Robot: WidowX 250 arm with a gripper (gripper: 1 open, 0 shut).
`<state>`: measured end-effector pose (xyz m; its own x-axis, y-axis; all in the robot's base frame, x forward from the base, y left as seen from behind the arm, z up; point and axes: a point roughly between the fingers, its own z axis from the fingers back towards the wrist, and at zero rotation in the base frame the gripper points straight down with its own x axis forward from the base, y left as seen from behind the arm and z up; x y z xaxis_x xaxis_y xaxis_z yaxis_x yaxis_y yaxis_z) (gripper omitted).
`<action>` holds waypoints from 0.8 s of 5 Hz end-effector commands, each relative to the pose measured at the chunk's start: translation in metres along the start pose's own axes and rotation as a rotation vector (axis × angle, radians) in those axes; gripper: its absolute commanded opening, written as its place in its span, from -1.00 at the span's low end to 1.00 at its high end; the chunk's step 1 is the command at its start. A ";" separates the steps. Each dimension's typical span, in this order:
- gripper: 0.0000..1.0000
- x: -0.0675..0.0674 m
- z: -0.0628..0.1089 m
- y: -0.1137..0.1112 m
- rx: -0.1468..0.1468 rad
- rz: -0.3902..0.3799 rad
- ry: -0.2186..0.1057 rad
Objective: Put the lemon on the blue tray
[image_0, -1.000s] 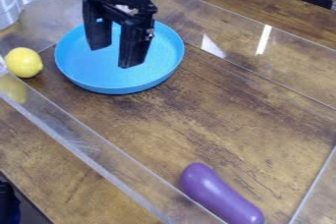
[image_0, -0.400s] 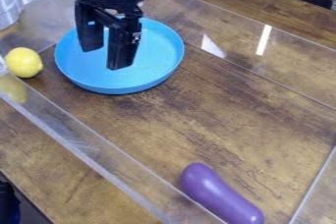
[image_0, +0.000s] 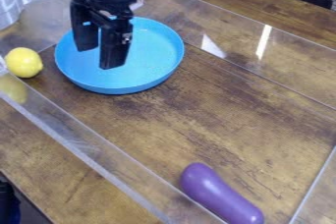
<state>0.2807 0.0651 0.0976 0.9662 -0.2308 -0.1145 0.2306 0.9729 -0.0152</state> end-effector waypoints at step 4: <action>1.00 -0.027 0.002 0.076 0.064 -0.092 -0.036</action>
<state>0.2631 0.1383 0.0857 0.9378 -0.3248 -0.1230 0.3266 0.9451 -0.0055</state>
